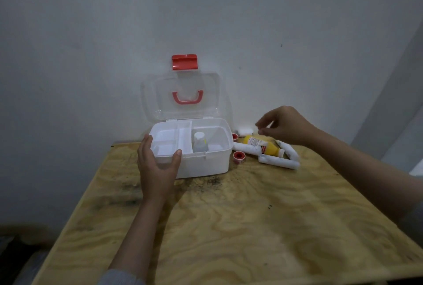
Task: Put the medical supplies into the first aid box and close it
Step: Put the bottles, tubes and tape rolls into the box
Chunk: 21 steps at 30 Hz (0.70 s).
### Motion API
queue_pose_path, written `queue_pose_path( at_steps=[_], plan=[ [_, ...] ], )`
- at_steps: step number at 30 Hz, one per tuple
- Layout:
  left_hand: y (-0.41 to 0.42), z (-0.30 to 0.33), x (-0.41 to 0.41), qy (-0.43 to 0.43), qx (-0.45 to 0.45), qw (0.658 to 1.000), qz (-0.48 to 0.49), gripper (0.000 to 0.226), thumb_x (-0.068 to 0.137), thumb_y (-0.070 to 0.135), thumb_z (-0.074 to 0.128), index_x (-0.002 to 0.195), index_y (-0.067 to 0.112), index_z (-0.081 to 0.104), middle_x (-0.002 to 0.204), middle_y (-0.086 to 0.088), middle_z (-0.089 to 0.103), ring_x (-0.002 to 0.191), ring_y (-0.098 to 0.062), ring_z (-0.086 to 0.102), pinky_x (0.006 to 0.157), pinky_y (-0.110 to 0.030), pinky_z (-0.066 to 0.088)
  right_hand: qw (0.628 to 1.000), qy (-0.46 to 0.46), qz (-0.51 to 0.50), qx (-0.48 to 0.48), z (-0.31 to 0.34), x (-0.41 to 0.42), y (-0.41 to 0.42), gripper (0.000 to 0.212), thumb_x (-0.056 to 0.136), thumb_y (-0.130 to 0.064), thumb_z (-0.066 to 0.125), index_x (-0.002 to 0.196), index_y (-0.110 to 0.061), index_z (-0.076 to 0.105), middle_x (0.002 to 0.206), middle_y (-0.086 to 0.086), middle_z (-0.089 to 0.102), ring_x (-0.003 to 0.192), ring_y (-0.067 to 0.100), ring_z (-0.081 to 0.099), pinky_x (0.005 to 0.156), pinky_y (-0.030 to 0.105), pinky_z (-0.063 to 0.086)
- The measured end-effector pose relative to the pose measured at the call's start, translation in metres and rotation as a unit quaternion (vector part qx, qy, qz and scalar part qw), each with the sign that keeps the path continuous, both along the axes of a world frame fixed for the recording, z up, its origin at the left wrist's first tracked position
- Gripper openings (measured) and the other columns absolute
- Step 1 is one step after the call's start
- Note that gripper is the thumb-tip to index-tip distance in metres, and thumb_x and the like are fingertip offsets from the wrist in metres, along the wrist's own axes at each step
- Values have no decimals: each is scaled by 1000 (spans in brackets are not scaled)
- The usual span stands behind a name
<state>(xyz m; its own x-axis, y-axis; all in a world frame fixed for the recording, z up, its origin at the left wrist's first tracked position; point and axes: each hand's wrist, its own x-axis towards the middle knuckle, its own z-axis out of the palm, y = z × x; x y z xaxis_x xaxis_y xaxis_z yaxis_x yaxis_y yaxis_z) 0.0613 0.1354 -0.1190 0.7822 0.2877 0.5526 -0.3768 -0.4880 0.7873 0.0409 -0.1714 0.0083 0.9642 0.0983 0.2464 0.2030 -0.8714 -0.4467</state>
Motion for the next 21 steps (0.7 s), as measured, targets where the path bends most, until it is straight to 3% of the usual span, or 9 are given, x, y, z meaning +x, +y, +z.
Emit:
queue_pose_path(
  at_steps=[5,8,11,14,18,21],
  plan=[
    [-1,1,0,-5,-2,1000,4,76,75,47,64,140,17,35,146,-5,37,135,-19,33,108,-36,33,995,48,-68,-50,-36,-20,-39,7,73,-19,75,79,-19,72,83,-3,73,70,10,63,71,31,55],
    [0,0,0,-2,-1,1000,1,76,76,46,64,140,17,34,147,-4,36,136,-19,32,108,-35,32,989,81,-92,-80,-58,-33,-52,9,70,-23,74,78,-25,70,83,-2,69,73,15,61,68,34,52],
    [0,0,0,-5,4,1000,2,74,78,41,67,140,16,34,147,-6,36,136,-20,32,107,-35,33,985,95,-95,-106,-74,-42,-56,19,70,-24,73,89,-23,69,85,-3,64,77,17,57,68,38,51],
    [-1,0,0,-8,6,1000,7,73,79,39,68,140,15,35,146,-7,37,136,-20,33,105,-31,32,988,72,-98,-94,-86,-45,-57,22,75,-22,70,96,-20,68,93,1,64,80,18,57,70,37,52],
    [-1,0,0,-12,5,1000,5,70,80,27,71,139,11,36,145,-9,37,136,-20,33,106,-28,29,994,37,-83,-60,-91,-51,-59,13,76,-19,70,89,-19,71,90,1,64,81,18,60,72,39,53],
    [0,-1,1,-14,7,1000,7,70,80,26,72,139,11,36,145,-10,38,136,-21,33,108,-30,30,997,-26,-67,4,-88,-55,-65,14,73,-13,74,86,-14,72,83,1,66,77,16,62,71,28,50]
  ],
)
